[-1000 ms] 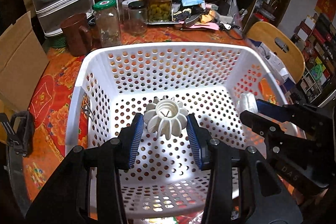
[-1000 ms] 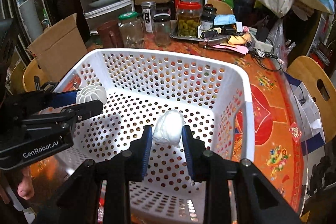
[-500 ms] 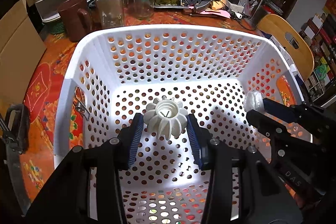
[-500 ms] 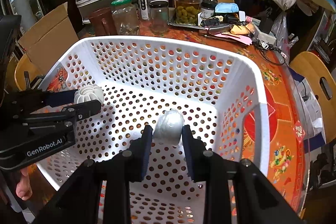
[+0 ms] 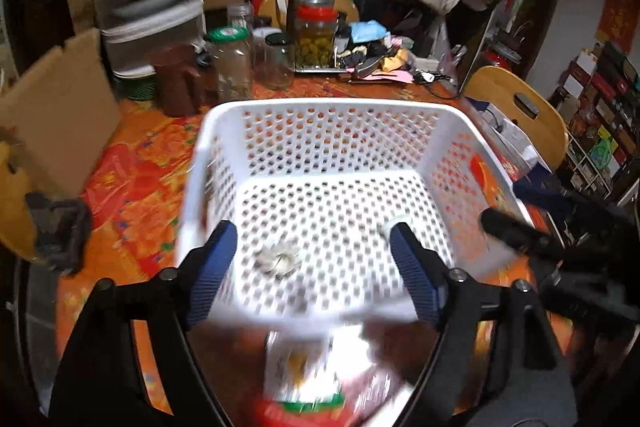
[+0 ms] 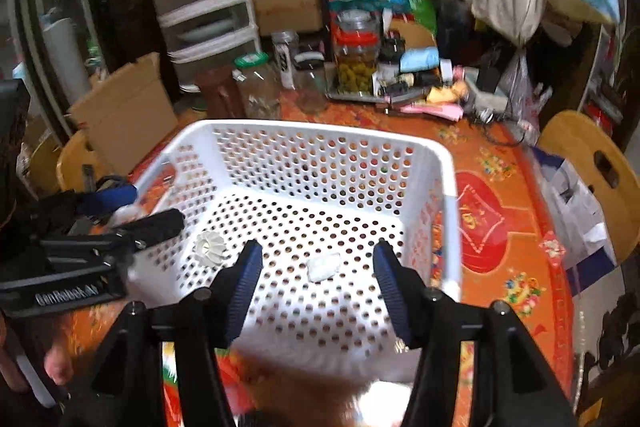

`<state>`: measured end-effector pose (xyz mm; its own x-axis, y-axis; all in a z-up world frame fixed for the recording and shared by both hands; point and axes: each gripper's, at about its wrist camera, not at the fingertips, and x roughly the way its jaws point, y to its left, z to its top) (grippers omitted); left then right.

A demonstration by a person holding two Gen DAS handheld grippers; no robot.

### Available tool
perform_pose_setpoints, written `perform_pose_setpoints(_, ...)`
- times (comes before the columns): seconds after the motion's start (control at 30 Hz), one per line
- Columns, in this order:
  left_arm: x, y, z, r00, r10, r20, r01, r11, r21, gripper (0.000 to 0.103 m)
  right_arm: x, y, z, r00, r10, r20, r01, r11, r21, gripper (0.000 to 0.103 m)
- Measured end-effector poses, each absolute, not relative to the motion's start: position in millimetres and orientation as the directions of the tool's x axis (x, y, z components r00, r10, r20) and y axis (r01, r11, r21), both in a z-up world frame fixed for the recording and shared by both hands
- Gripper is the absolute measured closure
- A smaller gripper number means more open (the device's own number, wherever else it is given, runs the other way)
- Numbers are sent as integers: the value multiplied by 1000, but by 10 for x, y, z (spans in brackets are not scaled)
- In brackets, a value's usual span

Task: Organize soft objects
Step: 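Open both grippers to drop the items into the basket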

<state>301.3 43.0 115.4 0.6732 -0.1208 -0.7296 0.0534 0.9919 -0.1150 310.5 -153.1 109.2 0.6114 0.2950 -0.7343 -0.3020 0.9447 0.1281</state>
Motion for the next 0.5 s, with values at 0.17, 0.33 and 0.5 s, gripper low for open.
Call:
perform_pose_setpoints(0.17,1912,670,1075,725,-169,-667,48,979,-196,8,2192,-1784,1013,685,284,-671,-284,952,114,28)
perform_pose_setpoints(0.33,1188,663,549,712,-174,-680,25,974,-224,8,1468,-1933,548,675,339,-655,-255,941,224,28)
perform_pose_setpoints(0.5,898,287,45,648,-267,-713,102,959,-266,8,1308,-1915,103,621,388,-680,-239,921,308,28)
